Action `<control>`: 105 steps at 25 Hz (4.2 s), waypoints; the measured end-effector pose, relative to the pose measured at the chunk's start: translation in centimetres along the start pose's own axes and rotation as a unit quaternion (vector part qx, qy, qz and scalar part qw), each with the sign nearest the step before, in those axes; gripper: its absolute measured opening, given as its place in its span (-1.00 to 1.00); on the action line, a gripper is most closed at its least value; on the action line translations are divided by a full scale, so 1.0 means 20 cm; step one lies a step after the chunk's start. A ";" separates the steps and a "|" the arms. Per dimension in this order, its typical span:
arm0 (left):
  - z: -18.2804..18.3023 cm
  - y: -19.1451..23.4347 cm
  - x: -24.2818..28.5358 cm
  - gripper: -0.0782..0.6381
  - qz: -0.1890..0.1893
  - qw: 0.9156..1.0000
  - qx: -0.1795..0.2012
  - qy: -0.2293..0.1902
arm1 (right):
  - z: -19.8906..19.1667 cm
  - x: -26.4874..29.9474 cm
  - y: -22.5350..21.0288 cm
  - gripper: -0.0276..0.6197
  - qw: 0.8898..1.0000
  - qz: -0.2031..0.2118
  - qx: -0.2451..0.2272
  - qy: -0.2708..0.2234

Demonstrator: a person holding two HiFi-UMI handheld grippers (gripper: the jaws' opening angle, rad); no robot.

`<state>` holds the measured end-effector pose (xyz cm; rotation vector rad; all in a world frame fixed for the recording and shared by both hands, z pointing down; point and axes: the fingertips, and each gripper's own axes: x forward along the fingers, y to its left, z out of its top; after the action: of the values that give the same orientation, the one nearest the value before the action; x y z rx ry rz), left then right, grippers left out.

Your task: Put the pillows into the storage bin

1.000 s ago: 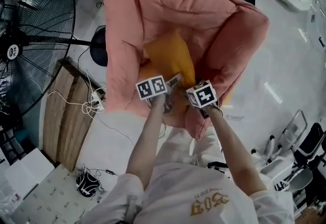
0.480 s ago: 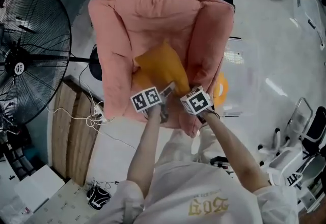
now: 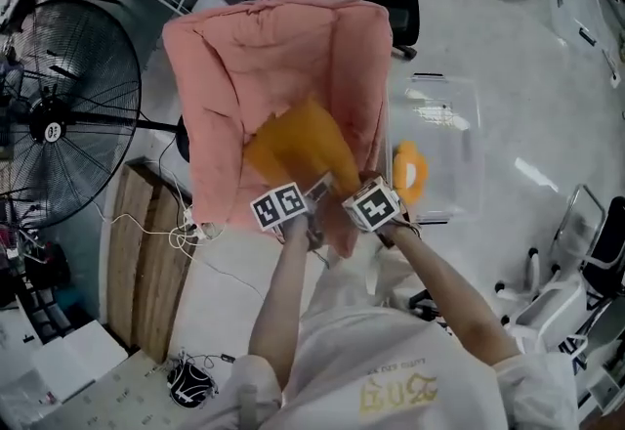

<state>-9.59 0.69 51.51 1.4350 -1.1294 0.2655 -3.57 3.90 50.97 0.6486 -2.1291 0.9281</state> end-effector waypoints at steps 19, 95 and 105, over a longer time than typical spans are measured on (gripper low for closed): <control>-0.56 -0.44 0.26 0.60 0.007 0.999 0.038 0.030 | -0.54 -0.45 -0.30 0.25 0.999 -0.019 0.029 -0.011; -1.55 0.29 2.71 0.63 0.020 0.968 0.131 0.211 | -2.10 0.80 -2.10 0.36 0.956 -0.094 0.277 -0.026; -1.59 0.25 2.65 0.60 0.016 0.951 0.189 0.244 | -2.13 0.69 -2.17 0.34 0.956 -0.132 0.262 -0.016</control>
<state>27.24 4.30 101.19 1.5644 -0.7149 0.8499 34.34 8.03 100.32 1.1844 -1.7619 1.3427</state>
